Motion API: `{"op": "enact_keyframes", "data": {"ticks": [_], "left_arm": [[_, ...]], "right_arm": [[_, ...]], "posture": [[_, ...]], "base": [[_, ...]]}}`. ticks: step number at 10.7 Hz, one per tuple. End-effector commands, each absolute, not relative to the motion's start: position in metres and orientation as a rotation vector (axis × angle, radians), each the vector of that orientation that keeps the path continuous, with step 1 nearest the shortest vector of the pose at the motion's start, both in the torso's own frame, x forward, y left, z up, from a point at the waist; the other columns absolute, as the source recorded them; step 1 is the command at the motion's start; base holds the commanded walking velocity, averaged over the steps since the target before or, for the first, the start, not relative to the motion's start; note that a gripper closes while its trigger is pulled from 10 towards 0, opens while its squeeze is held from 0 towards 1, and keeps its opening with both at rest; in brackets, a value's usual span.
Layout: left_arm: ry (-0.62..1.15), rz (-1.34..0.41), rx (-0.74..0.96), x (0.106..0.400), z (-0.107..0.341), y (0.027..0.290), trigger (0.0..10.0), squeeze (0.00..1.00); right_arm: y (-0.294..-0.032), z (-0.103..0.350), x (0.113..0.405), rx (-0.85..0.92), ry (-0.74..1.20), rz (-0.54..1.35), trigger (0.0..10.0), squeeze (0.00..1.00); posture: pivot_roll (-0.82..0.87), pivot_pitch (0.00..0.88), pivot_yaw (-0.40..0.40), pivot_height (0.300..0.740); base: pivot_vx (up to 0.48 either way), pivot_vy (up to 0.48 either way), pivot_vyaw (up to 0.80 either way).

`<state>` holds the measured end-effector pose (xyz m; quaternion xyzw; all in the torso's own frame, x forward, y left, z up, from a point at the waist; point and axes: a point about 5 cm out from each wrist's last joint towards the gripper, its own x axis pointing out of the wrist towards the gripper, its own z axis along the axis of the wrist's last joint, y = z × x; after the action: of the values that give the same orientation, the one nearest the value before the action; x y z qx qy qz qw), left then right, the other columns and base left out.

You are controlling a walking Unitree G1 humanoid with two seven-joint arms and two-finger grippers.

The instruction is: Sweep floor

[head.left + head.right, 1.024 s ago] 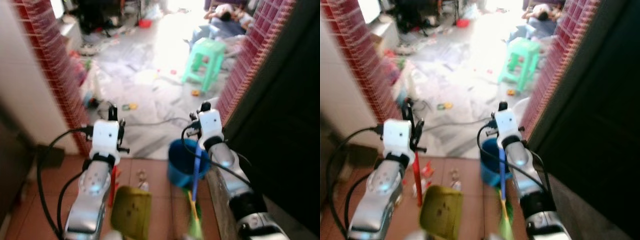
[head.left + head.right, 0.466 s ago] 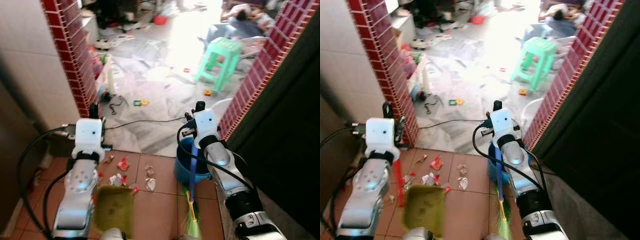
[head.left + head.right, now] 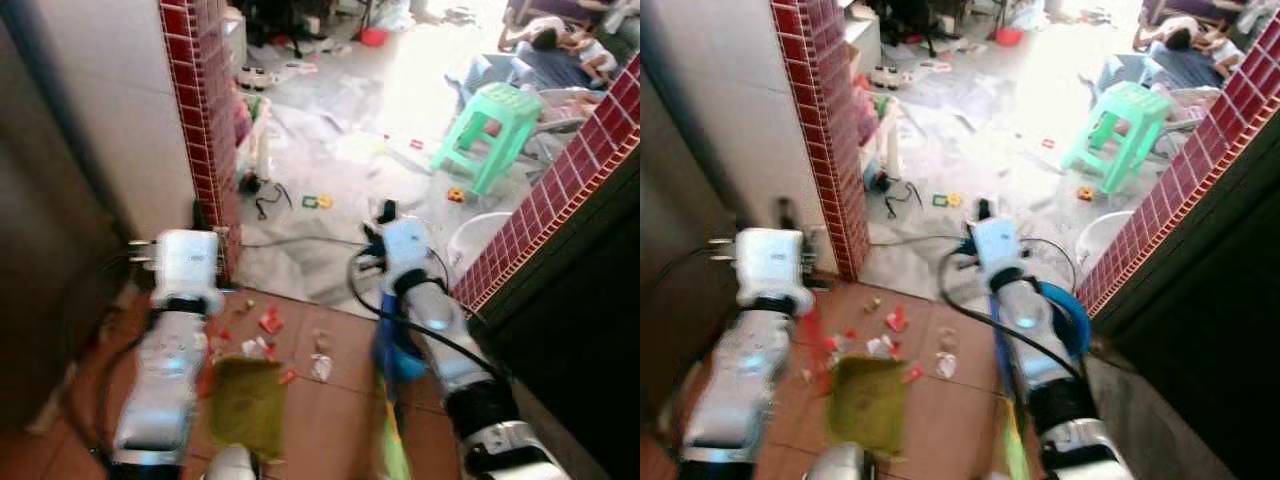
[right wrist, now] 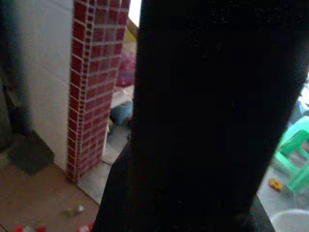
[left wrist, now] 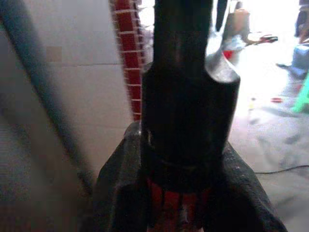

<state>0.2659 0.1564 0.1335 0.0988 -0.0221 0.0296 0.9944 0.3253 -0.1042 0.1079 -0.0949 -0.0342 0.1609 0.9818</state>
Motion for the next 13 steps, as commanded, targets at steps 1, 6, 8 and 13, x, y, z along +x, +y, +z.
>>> {"op": "enact_keyframes", "data": {"ticks": [1,6,8,13], "left_arm": [[-0.125,0.043,0.213,0.269,0.146,0.145,10.0,0.0],[-0.131,0.039,0.211,0.274,0.144,0.142,10.0,0.0],[-0.139,0.048,0.196,0.276,0.146,0.143,10.0,0.0],[-0.151,0.034,0.194,0.275,0.146,0.14,10.0,0.0]], "right_arm": [[-0.113,0.12,0.329,-0.181,-0.118,0.305,10.0,0.0],[-0.111,0.133,0.334,-0.196,-0.189,0.286,10.0,0.0],[-0.113,0.134,0.335,-0.215,-0.2,0.272,10.0,0.0],[-0.11,0.136,0.335,-0.216,-0.213,0.292,10.0,0.0]], "posture": [[0.02,0.0,-0.067,0.74],[0.02,0.0,-0.056,0.74],[0.01,0.0,-0.057,0.74],[0.02,0.0,-0.062,0.74]], "base": [[0.0,0.0,0.0],[0.0,0.0,0.0],[0.139,0.0,0.0],[0.357,0.0,0.0]]}}
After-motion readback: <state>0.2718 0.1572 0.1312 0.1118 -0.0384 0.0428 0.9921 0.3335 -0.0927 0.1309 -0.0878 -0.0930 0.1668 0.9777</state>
